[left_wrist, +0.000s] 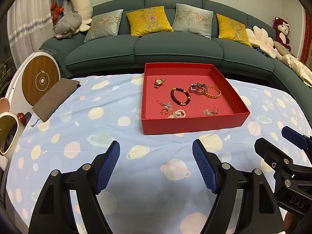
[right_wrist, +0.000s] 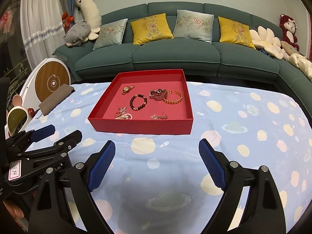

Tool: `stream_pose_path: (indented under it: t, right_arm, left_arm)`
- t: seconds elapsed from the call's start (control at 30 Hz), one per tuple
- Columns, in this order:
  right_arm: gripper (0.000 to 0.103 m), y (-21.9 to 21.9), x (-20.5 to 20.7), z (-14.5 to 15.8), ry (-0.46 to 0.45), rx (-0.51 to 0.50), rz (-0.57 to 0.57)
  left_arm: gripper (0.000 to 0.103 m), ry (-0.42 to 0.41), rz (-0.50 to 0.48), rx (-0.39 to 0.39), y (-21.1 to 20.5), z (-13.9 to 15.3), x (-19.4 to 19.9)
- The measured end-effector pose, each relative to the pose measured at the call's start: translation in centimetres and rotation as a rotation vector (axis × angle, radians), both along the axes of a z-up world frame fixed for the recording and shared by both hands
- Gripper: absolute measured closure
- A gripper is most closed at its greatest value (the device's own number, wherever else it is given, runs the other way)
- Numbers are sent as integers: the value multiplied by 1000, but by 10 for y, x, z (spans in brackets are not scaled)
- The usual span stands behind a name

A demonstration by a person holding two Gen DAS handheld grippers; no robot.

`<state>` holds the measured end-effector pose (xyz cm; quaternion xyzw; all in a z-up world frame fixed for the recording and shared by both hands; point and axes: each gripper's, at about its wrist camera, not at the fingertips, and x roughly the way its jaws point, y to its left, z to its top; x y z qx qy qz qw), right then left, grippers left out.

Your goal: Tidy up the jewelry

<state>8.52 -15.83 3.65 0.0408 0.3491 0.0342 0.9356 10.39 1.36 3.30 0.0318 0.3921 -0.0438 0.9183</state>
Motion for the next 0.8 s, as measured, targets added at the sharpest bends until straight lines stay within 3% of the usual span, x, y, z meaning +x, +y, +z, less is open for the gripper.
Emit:
stream_pose_path:
  t: [0.8]
  right_arm:
    - [17, 13, 2, -6, 13, -14, 13]
  left_arm:
    - [29, -2, 54, -11, 1, 1, 1]
